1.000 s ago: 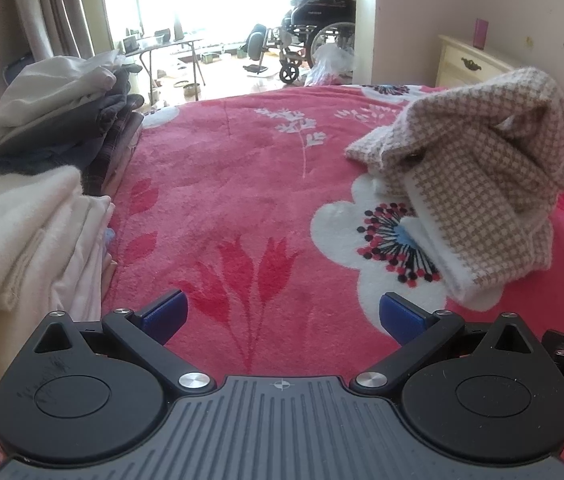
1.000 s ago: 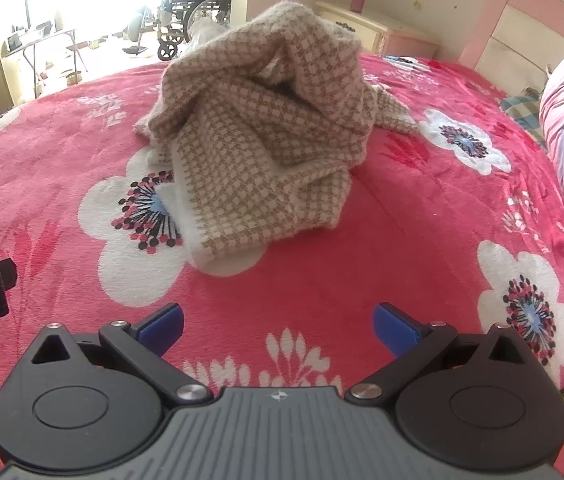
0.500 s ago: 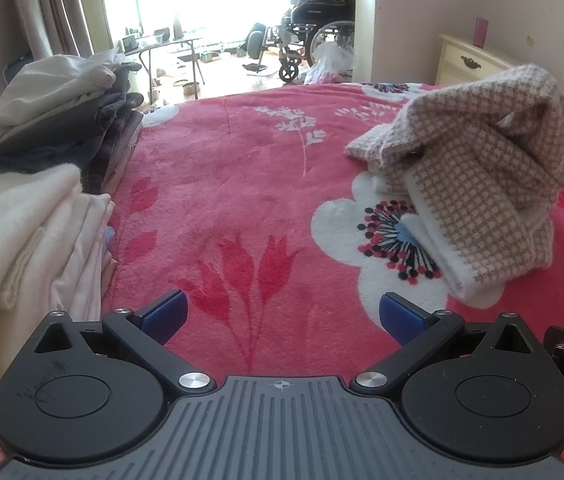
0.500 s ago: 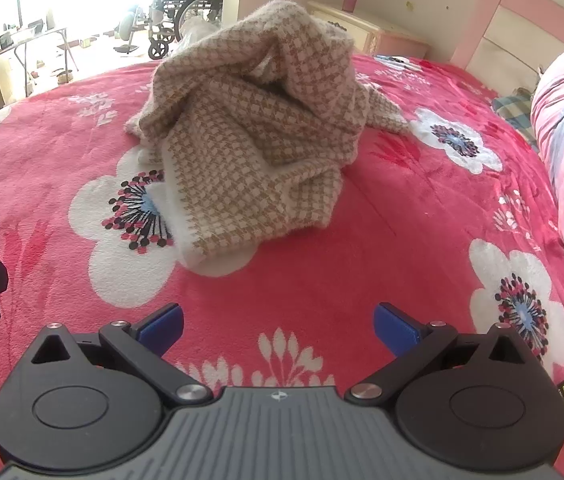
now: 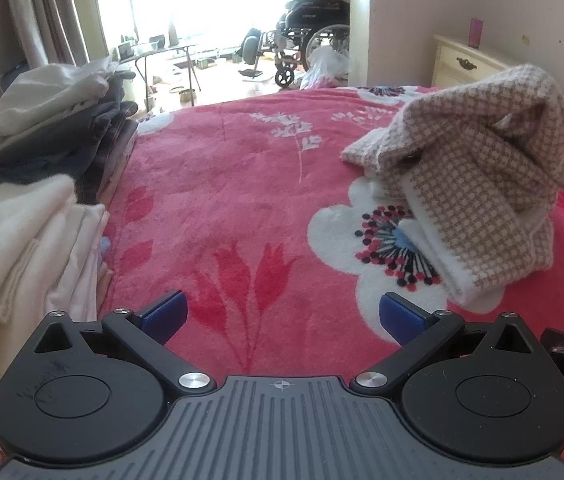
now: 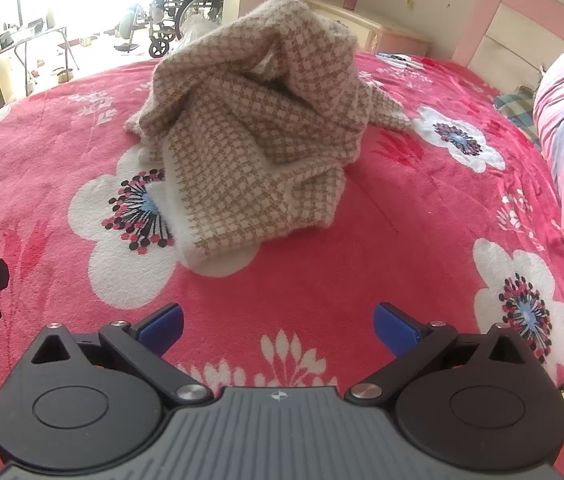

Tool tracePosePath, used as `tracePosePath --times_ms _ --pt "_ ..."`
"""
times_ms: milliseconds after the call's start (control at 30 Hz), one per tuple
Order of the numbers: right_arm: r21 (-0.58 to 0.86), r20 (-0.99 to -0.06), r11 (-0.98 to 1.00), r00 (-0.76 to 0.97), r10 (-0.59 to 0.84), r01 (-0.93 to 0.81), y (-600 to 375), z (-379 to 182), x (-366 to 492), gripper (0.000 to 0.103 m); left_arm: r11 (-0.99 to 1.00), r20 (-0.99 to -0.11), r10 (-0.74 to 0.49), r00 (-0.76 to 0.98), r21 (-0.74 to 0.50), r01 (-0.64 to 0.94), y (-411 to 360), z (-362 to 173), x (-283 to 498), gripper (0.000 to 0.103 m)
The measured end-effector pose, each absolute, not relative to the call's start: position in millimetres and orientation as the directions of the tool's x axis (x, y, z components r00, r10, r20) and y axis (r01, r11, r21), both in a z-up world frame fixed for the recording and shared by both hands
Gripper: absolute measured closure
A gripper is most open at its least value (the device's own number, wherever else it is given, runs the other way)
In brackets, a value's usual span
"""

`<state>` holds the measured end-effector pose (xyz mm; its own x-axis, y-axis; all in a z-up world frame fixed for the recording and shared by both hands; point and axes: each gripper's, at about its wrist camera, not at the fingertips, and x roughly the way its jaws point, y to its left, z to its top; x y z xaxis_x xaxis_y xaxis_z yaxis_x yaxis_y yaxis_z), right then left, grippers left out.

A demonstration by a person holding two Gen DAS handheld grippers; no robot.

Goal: Fold clothes

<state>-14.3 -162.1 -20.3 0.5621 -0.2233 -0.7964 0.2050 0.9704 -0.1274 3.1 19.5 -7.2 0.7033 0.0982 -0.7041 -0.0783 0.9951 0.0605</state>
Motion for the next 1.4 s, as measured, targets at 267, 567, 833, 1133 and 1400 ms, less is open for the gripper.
tracePosePath --times_ms 267,567,833,1133,1400 --pt "-0.134 -0.801 0.972 0.556 -0.220 0.191 -165.8 -27.1 4.3 0.000 0.997 -0.679 0.082 0.729 0.062 -0.054 6.2 -11.3 27.7 0.000" --pt "-0.132 -0.785 0.971 0.577 -0.224 0.199 -188.7 -31.2 40.9 0.000 1.000 -0.608 0.003 0.794 -0.005 -0.008 -6.2 -29.3 71.1 0.000" --pt "-0.141 -0.504 0.973 0.832 -0.230 0.184 -230.7 6.8 58.4 0.000 0.973 -0.552 -0.223 0.803 -0.176 0.149 -23.5 -57.2 116.6 0.000" --pt "-0.388 -0.373 0.920 0.922 -0.106 -0.051 -226.4 33.7 124.4 0.000 0.931 -0.701 -0.356 0.618 -0.209 0.299 -72.2 -112.9 167.6 0.000" --pt "-0.524 -0.549 0.792 0.835 -0.033 -0.313 -191.4 5.9 180.6 0.030 0.934 -0.649 -0.354 0.673 -0.210 0.290 -82.8 -117.5 163.3 0.039"
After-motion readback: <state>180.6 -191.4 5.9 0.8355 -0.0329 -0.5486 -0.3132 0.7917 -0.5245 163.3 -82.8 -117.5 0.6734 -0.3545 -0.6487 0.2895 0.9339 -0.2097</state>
